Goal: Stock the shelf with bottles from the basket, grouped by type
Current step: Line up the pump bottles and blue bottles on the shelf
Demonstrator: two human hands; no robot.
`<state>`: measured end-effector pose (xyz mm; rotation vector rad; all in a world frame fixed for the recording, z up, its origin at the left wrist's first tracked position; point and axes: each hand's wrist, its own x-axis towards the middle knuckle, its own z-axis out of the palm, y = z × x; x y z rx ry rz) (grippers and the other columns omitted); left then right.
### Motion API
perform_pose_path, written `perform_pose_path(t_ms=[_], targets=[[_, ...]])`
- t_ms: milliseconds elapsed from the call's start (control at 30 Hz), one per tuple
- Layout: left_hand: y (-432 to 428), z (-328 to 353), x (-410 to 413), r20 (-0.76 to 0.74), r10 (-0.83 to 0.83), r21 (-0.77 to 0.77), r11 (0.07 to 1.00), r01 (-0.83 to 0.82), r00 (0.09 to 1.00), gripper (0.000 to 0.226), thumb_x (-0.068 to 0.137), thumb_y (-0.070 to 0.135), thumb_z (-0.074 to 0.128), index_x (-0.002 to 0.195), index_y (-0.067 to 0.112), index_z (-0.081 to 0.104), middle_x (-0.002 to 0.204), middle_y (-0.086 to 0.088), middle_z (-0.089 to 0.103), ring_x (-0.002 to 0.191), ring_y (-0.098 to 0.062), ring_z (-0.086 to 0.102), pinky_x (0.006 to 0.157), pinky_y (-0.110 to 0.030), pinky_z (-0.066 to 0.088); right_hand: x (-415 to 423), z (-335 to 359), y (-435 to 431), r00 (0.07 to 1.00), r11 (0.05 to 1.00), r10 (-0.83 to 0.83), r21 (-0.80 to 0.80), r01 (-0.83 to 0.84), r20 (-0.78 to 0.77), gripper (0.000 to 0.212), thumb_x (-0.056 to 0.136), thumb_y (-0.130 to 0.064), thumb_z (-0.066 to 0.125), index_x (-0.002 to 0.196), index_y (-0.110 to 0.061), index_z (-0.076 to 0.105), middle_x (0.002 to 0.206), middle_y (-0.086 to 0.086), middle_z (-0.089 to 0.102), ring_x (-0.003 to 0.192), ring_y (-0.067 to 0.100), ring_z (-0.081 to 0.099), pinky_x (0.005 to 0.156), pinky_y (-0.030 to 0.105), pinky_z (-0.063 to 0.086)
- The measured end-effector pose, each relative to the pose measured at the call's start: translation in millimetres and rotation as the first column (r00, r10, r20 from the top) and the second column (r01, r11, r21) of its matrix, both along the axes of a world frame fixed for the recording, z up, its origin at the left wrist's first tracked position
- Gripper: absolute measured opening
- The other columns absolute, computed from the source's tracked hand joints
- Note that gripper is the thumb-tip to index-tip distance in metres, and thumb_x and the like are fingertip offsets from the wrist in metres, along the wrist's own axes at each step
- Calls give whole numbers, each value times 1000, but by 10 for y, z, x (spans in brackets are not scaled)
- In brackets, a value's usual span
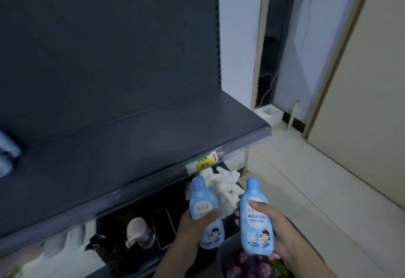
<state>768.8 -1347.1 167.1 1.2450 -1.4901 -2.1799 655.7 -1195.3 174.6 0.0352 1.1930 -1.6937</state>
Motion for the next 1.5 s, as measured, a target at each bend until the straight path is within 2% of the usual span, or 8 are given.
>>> perform_pose_path(t_ms=[133,267,400,500,733,933,1233,1500], targets=[[-269,536,438,-136,30,-97,994,-44,990,23,69,2,79,87,6,67,65,-5,73,59,-18,69,52,-25,55,241,551,-443,988,993,106,-33,-111,-115,78,32,-23,86,101,-2,57,63,16,64,52,25,64,49,29,53],[-690,909,932,-210,44,-186,979,-84,977,64,41,28,89,95,1,68,84,-15,73,78,-29,70,67,-35,56,554,830,-987,946,976,168,-88,-199,-277,86,23,-34,92,98,-7,59,70,15,62,59,25,63,58,33,53],[-1263,1107,1483,-242,106,-267,948,-171,964,23,69,2,78,89,3,66,71,-8,72,65,-18,68,55,-26,53,997,1040,-1639,910,964,140,-154,-215,-391,62,38,-30,83,93,-11,60,71,14,63,60,24,63,55,32,52],[-1713,1136,1893,-248,141,-316,923,-218,959,26,67,8,81,88,6,67,68,0,72,64,-13,69,55,-24,51,1369,1086,-2148,864,961,149,-135,-241,-481,75,36,-37,87,99,-8,61,83,17,65,71,27,64,62,35,52],[-2581,1187,2535,-249,203,-399,870,-291,947,36,62,15,85,92,16,66,83,-3,73,72,-11,69,58,-21,52,2062,1190,-3164,754,966,133,-87,-245,-643,57,50,-34,79,102,-18,62,88,7,70,79,21,69,67,32,54],[-3048,1071,2758,-234,215,-438,847,-300,948,44,59,5,86,96,17,64,82,2,71,72,-6,65,58,-15,49,2237,1099,-3775,675,951,188,-39,-307,-714,43,68,-7,80,106,-18,62,92,5,69,81,15,67,73,29,54],[-3407,839,2873,-148,169,-471,855,-220,974,45,59,-4,84,94,16,64,80,6,71,70,1,66,61,-17,50,2135,930,-4159,604,888,329,21,-459,-726,53,55,-5,74,106,-19,64,96,-3,71,85,11,68,70,23,53],[-3428,821,2897,-123,95,-518,843,-146,988,57,61,-2,83,108,17,57,96,1,68,80,1,65,65,-15,50,2035,873,-4229,473,815,412,83,-574,-779,58,60,-8,77,114,-24,60,111,-7,69,98,11,66,85,29,54]])
